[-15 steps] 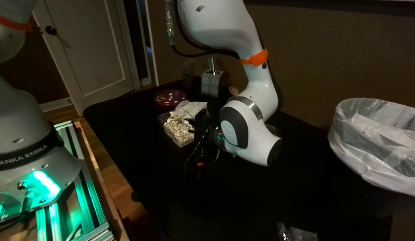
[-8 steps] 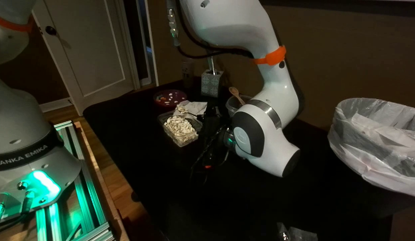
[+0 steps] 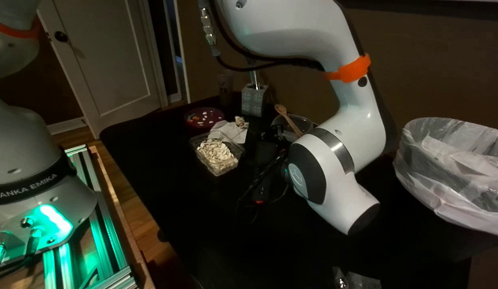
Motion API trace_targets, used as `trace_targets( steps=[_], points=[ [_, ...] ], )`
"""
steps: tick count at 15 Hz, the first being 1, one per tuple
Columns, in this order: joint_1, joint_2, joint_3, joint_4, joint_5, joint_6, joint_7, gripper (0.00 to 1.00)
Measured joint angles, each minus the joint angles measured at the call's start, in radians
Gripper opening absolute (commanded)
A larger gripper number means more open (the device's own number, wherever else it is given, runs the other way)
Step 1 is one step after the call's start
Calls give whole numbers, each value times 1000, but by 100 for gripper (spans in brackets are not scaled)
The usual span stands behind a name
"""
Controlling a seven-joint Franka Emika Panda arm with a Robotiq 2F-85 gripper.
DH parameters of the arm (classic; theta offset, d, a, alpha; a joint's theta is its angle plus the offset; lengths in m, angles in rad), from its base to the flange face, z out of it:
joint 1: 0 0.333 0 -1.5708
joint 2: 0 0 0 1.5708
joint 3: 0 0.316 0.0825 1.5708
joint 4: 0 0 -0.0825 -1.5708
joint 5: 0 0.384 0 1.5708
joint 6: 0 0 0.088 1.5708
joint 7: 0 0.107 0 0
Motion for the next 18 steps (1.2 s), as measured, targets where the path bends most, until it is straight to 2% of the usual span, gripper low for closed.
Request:
trace_targets(
  steps=[18],
  points=[
    [-73,3,-59,-31,416,0,-78,1]
  ],
)
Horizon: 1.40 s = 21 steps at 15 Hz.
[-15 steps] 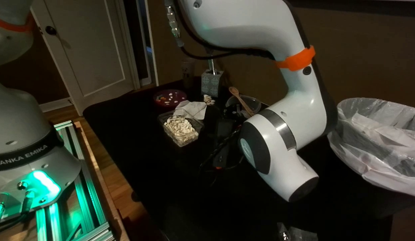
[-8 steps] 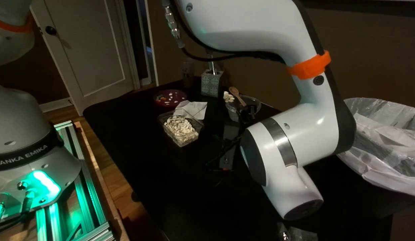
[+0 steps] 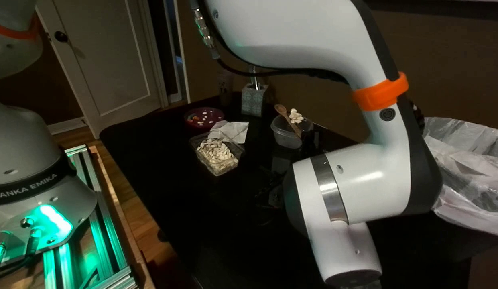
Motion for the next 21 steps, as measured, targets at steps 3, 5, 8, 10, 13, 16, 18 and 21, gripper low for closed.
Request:
trace_targets(
  steps=[3,5,8,10,13,16,18,21],
  points=[
    [2,0,-16,-16,45,5,-35,1],
    [4,0,-23,-27,79,13,-53,1],
    [10,-2,-29,-47,141,42,-71,1],
    [21,-6,-33,-62,181,80,-84,1],
    [45,-13,-41,-84,240,145,-91,1],
    [77,-29,-51,-109,290,204,-108,1],
    [106,-44,-62,-127,311,247,-145,1],
    [155,-73,-82,-155,323,327,-207,1]
  ],
)
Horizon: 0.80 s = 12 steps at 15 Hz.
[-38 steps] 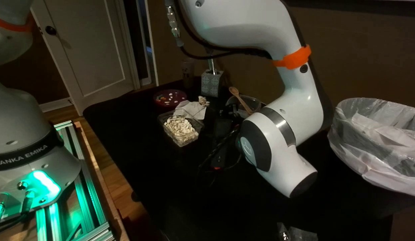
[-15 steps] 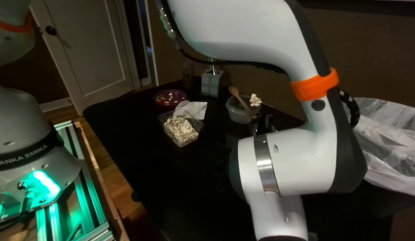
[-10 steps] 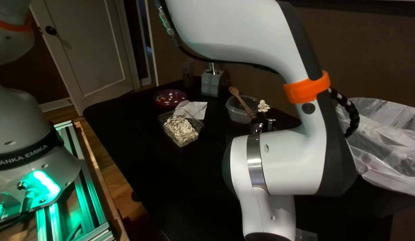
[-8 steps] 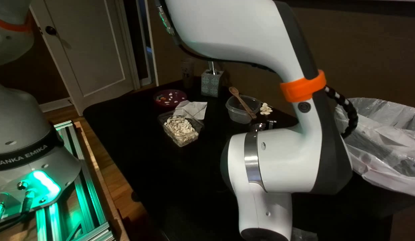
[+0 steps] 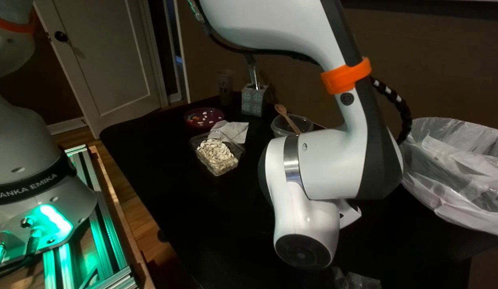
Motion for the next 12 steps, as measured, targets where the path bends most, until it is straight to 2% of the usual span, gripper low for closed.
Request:
trace_targets(
  steps=[8,12],
  points=[
    [95,-94,-15,-78,33,256,-143,1],
    [128,-134,-15,-114,79,297,-329,1]
  ],
)
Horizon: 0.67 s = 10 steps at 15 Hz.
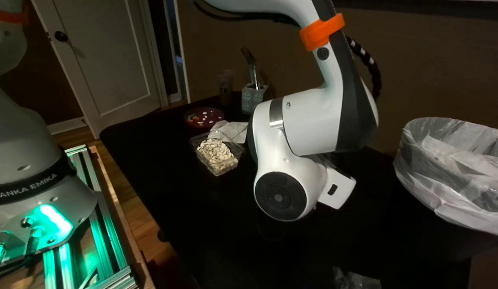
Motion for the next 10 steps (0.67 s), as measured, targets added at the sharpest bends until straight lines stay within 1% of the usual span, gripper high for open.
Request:
trace_targets(
  steps=[3,6,8,10],
  points=[
    [23,-34,0,-34,50,44,-165,1],
    [44,-60,0,-58,86,122,-262,1],
    [50,-69,1,-67,87,143,-249,1],
    [47,-74,4,-75,76,133,-167,1]
  ],
)
